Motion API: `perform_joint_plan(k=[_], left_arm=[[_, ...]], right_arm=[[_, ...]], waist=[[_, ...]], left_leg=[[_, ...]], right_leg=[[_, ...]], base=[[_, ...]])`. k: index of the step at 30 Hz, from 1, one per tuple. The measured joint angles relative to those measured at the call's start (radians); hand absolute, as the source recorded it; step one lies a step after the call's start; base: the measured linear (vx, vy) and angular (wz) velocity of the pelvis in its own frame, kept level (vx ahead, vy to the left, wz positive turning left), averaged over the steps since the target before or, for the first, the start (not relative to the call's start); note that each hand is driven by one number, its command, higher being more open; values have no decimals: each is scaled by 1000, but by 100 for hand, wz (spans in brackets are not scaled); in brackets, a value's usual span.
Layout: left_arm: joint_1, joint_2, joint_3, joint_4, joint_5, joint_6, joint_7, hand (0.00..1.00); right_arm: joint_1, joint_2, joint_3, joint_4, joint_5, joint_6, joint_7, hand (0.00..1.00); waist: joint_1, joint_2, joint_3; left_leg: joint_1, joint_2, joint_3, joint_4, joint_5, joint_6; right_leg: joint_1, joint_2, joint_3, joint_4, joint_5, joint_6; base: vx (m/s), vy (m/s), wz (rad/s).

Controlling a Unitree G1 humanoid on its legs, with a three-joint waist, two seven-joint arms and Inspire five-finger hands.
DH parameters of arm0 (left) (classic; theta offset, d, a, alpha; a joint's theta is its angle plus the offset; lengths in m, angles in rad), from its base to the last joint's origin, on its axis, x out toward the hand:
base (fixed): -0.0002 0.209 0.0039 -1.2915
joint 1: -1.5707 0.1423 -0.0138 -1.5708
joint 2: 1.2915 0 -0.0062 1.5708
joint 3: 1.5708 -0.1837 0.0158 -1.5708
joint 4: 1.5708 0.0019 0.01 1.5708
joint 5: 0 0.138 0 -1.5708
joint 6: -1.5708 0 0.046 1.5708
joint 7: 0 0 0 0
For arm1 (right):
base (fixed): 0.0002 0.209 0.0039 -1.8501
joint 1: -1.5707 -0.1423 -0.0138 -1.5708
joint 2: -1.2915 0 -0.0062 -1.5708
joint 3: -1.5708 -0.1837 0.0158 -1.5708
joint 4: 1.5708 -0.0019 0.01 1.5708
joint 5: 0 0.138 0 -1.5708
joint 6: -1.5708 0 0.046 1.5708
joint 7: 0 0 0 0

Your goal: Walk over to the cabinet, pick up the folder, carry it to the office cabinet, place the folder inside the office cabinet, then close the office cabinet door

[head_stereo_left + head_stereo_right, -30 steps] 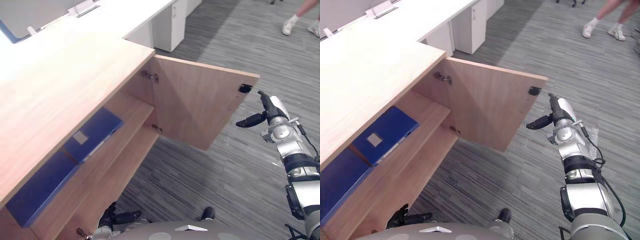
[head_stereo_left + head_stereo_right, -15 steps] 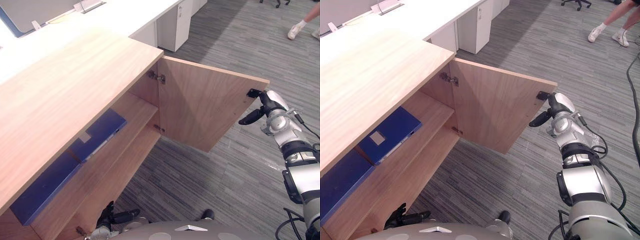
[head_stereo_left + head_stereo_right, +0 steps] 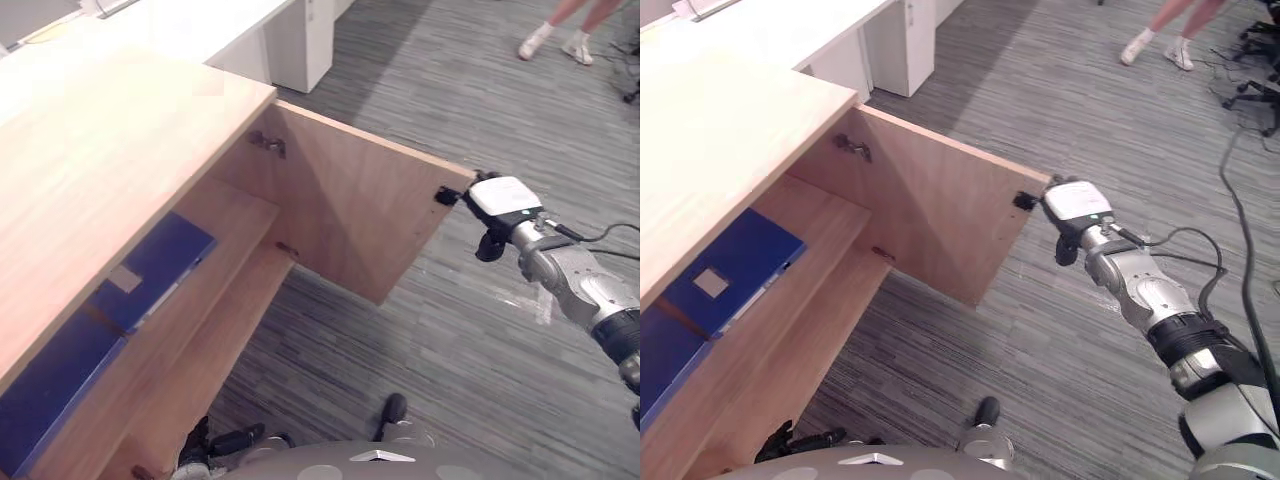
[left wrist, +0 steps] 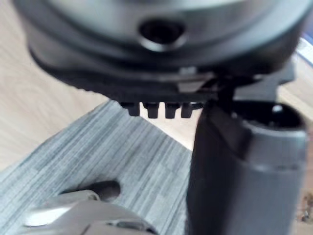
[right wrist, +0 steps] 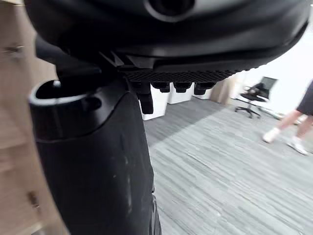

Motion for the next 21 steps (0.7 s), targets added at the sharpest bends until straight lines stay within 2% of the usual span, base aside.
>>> perform_joint_plan(k=[3,4,6,11,14,21], left_arm=[[-17,4,27,19,0,15,3,100],[-27,8,35,34,0,16,4,100],[-31,11,36,37,0,17,6,100],[-43,13,36,54,-1,20,20,100],[-41,13,36,64,-1,22,26,100],[-37,40,35,81,-1,35,29,100]], right_arm=[[34,-35,46,-147,-2,-74,0,100],[48,-32,64,-206,-2,-110,0,100],[70,-27,90,-308,2,-162,-4,100],[68,46,151,-550,17,-306,-80,100],[62,78,187,-594,31,-326,-94,100],[57,105,281,-596,71,-324,-79,100]], waist=[[2,-1,-1],[5,-3,-2],[10,-9,-6],[46,-18,-50],[64,-28,-77],[70,-68,-114]], left_leg=[[-1,40,8,-5,-2,-23],[-1,62,12,-4,-5,-41],[-1,88,14,-4,-3,-52],[-30,125,14,-13,19,-74],[-22,124,13,-38,40,-93],[-18,110,15,-42,47,-92]], right_leg=[[-11,43,13,0,-26,-17],[-13,66,15,0,-34,-28],[-15,92,16,0,-49,-37],[-48,133,20,0,-58,-55],[-48,133,15,0,-50,-69],[-47,124,16,0,-37,-74]], base=[[-123,-167,-19],[-146,-191,-19],[-95,-139,-8],[-47,-77,-4],[21,35,8],[26,83,1]])
